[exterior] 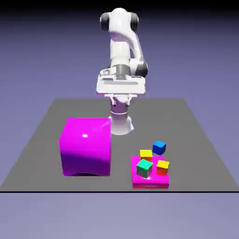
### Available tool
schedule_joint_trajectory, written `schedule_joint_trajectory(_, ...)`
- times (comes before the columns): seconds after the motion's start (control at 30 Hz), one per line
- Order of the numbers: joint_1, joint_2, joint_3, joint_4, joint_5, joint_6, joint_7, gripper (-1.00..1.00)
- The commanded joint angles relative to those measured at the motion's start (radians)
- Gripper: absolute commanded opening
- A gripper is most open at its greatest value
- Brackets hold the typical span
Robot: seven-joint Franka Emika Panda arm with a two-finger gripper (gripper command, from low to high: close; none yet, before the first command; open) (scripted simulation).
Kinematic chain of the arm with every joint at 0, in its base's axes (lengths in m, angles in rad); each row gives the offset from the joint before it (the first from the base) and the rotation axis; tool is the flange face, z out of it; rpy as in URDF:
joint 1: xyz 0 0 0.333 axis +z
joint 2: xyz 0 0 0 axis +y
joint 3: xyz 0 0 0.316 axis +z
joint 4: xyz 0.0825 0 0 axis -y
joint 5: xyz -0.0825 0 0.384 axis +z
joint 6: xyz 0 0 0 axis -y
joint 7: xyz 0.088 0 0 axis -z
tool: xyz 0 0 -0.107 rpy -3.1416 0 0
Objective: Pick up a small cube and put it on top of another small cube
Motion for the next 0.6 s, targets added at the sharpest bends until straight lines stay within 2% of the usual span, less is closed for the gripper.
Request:
schedule_joint_trajectory(0.0,-0.013,0.006,0.036,-0.001,-0.015,-0.007,-0.017,0.0)
schedule_joint_trajectory(0.57,-0.231,0.109,0.652,-0.025,-0.273,-0.127,-0.302,0.0)
